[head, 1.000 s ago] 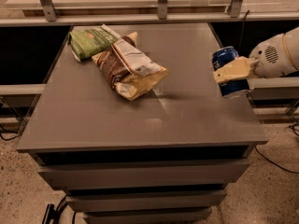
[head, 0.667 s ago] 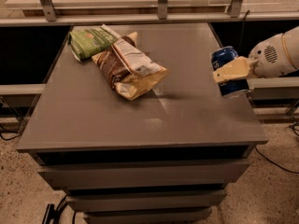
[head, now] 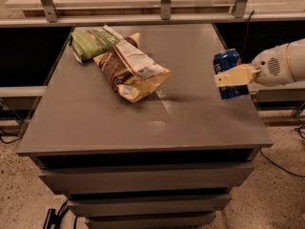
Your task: Place pepsi can upright
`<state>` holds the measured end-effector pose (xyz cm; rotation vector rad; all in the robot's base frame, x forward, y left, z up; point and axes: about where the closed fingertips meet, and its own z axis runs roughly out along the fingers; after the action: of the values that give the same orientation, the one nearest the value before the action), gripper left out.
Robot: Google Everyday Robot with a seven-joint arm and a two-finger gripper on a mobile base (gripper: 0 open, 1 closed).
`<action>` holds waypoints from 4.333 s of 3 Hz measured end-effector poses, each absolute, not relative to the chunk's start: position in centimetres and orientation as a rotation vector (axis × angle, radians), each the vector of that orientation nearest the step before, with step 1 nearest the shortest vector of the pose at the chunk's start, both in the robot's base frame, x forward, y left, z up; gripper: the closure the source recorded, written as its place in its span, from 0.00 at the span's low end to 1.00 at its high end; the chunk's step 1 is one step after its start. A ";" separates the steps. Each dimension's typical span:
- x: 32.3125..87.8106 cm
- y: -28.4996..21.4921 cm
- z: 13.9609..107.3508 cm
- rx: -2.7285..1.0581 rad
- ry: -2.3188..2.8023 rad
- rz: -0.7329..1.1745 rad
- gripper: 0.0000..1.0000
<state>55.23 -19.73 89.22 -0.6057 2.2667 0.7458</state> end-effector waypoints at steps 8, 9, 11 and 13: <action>55.7 -16.8 89.9 -1.219 1.422 0.867 1.00; 55.5 -16.7 89.1 -1.183 1.412 0.916 1.00; 55.2 -16.5 88.2 -1.172 1.393 0.974 0.59; 55.0 -16.6 87.9 -1.186 1.388 0.983 0.12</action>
Offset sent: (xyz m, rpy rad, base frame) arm 0.0071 0.0075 0.0082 0.0397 -0.4728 0.4275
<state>54.99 -16.58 87.90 -1.1860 1.3880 0.9829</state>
